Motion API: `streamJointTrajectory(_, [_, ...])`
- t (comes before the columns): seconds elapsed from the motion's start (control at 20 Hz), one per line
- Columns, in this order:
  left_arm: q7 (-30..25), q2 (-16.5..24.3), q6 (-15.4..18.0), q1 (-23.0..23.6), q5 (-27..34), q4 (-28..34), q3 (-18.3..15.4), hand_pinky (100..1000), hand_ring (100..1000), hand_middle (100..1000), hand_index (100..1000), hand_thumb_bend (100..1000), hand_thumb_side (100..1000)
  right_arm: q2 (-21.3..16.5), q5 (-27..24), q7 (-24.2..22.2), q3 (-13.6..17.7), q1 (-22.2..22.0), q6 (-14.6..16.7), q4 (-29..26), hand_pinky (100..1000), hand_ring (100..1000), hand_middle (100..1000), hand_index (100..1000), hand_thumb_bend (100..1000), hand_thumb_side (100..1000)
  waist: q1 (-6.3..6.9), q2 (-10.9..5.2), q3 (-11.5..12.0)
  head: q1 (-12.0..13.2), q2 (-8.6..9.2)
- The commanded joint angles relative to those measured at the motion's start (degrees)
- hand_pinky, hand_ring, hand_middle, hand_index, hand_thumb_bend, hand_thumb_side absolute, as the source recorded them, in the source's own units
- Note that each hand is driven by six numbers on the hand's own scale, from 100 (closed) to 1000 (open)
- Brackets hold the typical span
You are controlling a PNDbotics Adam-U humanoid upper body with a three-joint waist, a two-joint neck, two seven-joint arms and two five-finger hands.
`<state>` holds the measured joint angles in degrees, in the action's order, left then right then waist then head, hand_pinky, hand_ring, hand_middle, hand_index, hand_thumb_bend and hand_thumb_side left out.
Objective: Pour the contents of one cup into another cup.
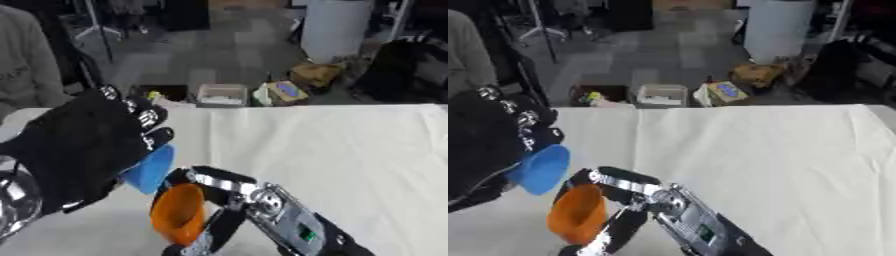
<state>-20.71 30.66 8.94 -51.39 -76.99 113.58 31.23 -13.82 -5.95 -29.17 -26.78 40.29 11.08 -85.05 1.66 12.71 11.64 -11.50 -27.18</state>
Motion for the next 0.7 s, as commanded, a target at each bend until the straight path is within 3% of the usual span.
streamJointTrajectory(0.05, [0.03,0.87,0.17,-1.21,-0.29,1.01,-0.49,146,100,109,455,371,100,-0.68,-0.14,0.24,0.74,0.98,0.03,-0.95,113,214,386,443,323,100,0.19,-1.21,-0.03,-0.11,0.21])
streamJointTrajectory(0.7, [0.04,0.79,0.56,-1.31,-0.6,1.01,-0.43,150,100,110,456,370,100,-0.69,-0.01,0.54,0.81,0.99,-0.05,-0.91,111,213,385,441,325,100,0.28,-1.21,-0.04,-0.18,0.25])
